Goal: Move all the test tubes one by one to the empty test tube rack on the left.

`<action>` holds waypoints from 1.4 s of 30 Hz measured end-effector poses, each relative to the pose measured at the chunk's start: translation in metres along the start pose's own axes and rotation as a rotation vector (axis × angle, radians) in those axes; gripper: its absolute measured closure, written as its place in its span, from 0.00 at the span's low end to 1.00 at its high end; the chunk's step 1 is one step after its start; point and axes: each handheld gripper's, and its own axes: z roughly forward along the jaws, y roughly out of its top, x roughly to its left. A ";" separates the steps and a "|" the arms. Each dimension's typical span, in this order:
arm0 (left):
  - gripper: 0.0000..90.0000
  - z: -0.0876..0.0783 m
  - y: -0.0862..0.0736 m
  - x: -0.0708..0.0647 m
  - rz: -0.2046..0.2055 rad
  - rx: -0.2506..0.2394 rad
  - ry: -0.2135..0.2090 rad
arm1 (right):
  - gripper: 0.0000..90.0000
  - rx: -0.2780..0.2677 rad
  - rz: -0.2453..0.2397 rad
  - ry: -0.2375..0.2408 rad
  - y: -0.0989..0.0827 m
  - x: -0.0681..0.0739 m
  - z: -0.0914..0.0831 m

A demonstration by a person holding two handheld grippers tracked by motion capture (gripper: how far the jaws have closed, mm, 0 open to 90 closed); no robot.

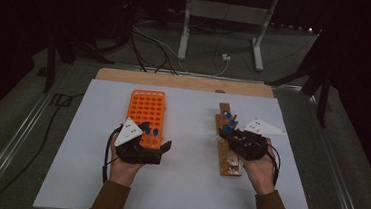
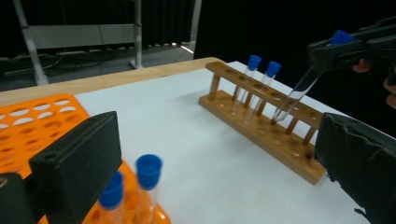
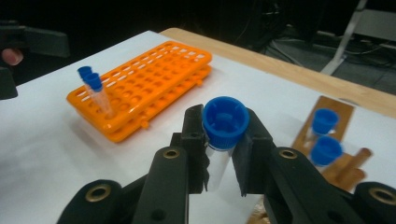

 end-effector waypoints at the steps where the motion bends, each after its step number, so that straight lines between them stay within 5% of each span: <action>1: 0.02 0.001 0.000 -0.002 0.002 -0.001 -0.006 | 0.85 0.004 0.001 0.007 0.000 0.001 0.001; 10: 0.07 0.011 0.002 -0.022 0.047 0.016 -0.052 | 0.85 0.038 -0.009 0.066 -0.003 0.015 0.012; 25: 0.19 0.042 0.003 -0.047 0.108 0.107 -0.049 | 0.85 0.047 -0.009 0.126 -0.001 0.027 0.018; 42: 0.63 0.077 -0.007 -0.066 0.144 0.118 -0.103 | 0.85 0.052 0.009 0.169 -0.002 0.030 0.022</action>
